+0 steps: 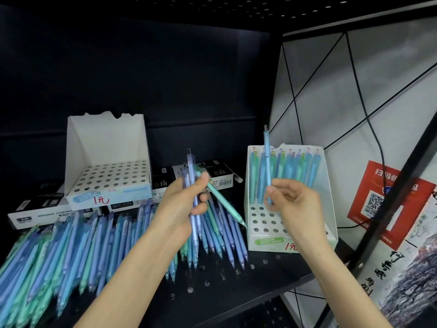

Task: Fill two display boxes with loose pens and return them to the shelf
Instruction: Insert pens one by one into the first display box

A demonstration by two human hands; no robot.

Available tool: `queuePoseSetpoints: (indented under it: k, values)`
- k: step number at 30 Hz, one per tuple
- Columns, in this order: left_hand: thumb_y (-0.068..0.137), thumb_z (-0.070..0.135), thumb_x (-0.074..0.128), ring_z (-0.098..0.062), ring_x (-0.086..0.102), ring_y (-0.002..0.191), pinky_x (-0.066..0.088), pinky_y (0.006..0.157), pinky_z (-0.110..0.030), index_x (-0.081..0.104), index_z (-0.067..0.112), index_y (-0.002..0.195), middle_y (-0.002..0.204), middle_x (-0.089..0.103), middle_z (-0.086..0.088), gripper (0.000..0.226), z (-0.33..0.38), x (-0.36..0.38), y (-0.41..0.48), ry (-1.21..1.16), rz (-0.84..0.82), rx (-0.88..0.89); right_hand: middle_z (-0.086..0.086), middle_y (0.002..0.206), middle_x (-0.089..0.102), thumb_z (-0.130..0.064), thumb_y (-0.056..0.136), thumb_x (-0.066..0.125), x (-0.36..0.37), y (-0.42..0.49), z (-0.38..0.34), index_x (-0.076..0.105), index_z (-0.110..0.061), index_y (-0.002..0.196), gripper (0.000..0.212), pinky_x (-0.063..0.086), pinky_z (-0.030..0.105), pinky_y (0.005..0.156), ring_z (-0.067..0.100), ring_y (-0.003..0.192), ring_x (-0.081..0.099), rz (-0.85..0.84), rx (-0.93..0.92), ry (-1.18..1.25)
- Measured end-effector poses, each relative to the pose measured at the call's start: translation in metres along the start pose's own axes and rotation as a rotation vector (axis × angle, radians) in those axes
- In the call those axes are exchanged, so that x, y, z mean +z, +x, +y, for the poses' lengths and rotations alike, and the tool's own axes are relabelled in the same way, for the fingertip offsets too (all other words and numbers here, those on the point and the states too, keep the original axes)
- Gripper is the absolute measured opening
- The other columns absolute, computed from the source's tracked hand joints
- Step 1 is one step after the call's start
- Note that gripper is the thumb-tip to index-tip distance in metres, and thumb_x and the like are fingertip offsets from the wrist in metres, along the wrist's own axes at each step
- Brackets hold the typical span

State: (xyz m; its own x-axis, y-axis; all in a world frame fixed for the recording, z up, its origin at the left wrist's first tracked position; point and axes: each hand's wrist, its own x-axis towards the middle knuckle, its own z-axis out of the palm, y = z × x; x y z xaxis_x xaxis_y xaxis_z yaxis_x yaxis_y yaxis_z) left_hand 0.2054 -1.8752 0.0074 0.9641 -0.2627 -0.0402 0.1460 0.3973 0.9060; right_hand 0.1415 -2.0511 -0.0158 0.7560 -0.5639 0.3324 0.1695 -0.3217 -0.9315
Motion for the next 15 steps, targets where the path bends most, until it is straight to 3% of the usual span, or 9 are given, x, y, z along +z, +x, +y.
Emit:
queuePoseSetpoints:
  k: [3, 8, 15]
  values:
    - [0.086, 0.012, 0.061, -0.006, 0.039, 0.052, 0.026, 0.032, -0.013, 0.053, 0.010, 0.087, 0.070, 0.045, 0.001, 0.009, 0.001, 0.000, 0.000, 0.010, 0.008, 0.005, -0.003, 0.082, 0.068, -0.019, 0.088, 0.062, 0.005, 0.005, -0.001, 0.062, -0.018, 0.095, 0.007, 0.053, 0.019, 0.062, 0.016, 0.073, 0.067, -0.002, 0.016, -0.003]
    - [0.085, 0.012, 0.063, -0.007, 0.039, 0.053, 0.026, 0.033, -0.013, 0.053, 0.011, 0.086, 0.069, 0.046, 0.002, 0.010, 0.000, -0.001, 0.001, 0.018, 0.014, 0.008, 0.001, 0.082, 0.071, -0.019, 0.087, 0.064, 0.016, 0.013, 0.002, 0.064, -0.014, 0.095, 0.009, 0.057, 0.034, 0.074, 0.017, 0.077, 0.068, -0.024, 0.052, -0.001]
    - [0.085, 0.013, 0.063, -0.008, 0.039, 0.055, 0.026, 0.034, -0.013, 0.054, 0.011, 0.087, 0.071, 0.045, 0.002, 0.010, -0.001, -0.002, 0.001, 0.050, 0.017, 0.015, -0.008, 0.082, 0.065, -0.023, 0.084, 0.067, 0.022, 0.007, 0.008, 0.063, -0.029, 0.086, 0.007, 0.052, 0.030, 0.079, 0.008, 0.080, 0.060, 0.007, -0.005, -0.116]
